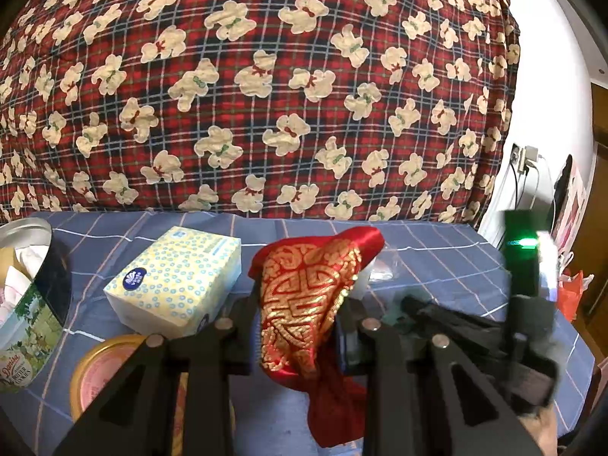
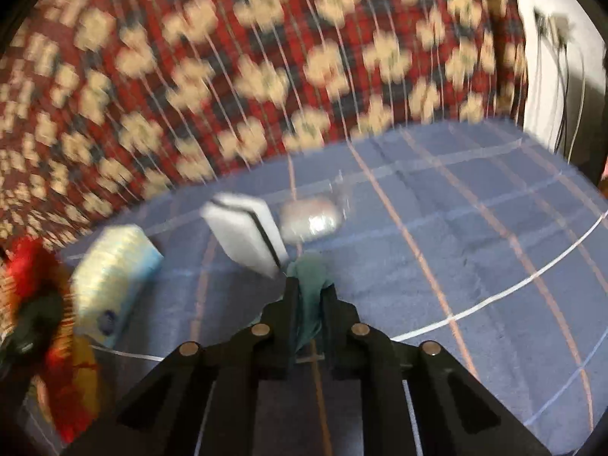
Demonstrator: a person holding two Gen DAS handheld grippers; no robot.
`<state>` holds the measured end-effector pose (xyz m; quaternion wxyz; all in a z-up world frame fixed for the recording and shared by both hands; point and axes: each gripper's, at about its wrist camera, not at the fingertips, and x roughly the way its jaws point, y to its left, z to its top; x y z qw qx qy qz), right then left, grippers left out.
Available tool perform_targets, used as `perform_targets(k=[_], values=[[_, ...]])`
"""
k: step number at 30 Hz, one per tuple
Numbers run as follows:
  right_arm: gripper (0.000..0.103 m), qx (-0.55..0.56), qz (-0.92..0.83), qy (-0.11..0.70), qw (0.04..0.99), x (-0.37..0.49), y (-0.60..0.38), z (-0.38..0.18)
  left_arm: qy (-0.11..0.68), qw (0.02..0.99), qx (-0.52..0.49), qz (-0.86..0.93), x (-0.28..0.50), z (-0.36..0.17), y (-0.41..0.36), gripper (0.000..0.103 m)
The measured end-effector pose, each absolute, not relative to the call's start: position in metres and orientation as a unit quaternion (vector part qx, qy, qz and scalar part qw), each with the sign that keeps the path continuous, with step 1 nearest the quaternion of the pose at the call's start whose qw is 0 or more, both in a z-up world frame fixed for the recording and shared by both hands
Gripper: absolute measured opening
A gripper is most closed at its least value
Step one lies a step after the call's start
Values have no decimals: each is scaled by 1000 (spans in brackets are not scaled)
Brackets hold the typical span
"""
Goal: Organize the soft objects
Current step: 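Grasp the red-gold pouch with the left gripper while the right grasps the teal cloth, then carry the red pouch and teal cloth over the round tin with both grippers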
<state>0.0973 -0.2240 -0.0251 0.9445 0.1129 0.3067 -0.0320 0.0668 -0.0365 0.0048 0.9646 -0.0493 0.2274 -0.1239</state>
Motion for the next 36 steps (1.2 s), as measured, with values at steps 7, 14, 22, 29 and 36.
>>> perform_targets(k=[7,14,22,29,36], values=[[12,106,-27,217,970,46,-206,-8,215,968,-40,-125,59,3,-35,28],[12,49,-43,170,983,20,-182,2,200,971,-28,-127,42,0,-26,28],[13,20,-43,136,990,-5,-158,6,182,976,-9,-116,21,-2,-12,28],[13,26,-38,130,990,-17,-143,6,174,979,-4,-107,8,-3,5,28],[13,20,-14,131,991,-22,-118,6,171,981,-12,-90,-3,-2,31,28]])
